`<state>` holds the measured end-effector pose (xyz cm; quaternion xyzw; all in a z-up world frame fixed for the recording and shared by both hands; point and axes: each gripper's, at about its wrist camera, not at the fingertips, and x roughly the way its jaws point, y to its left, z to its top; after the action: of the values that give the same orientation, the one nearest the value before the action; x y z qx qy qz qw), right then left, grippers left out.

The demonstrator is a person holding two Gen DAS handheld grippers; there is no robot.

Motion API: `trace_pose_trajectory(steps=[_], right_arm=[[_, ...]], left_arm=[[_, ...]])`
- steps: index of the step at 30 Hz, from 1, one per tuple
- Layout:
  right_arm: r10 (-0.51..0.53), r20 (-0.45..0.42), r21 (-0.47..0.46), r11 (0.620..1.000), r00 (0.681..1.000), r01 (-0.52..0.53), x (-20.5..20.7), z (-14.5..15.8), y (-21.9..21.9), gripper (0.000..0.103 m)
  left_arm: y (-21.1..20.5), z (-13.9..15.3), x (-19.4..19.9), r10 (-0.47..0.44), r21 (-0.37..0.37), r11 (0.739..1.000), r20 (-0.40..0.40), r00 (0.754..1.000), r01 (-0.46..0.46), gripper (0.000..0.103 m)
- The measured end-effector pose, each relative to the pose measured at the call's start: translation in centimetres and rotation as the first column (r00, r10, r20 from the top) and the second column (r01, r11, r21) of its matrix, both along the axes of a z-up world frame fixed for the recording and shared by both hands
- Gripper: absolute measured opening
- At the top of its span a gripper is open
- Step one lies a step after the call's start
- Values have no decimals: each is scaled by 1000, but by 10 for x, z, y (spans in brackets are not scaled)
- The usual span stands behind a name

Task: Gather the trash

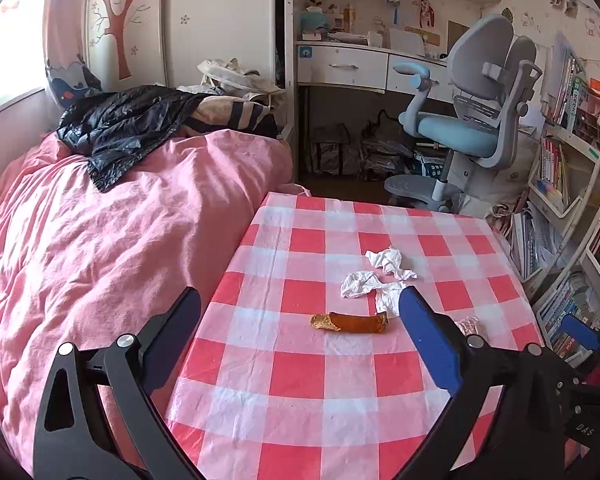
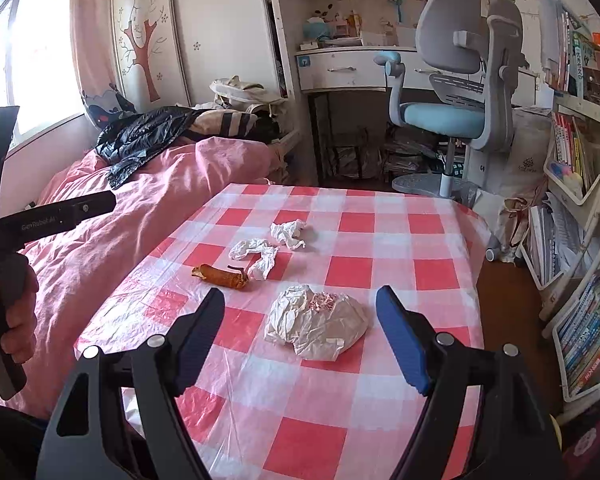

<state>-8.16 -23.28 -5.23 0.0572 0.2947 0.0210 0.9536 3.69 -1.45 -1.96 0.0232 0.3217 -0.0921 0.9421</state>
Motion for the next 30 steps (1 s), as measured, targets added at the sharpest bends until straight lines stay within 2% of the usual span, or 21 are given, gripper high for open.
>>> trace_pose_trajectory(steps=[9,30], right_arm=[[30,16,-69,997,999,-29,4,1,19,75],[55,34,-120,992,998,-51,7,1,36,75]], left_arm=[[6,-1,-1,-2,-6,1000,-8,1000,2,96],[16,-4,1,0,-8,1000,-16,1000,0,96]])
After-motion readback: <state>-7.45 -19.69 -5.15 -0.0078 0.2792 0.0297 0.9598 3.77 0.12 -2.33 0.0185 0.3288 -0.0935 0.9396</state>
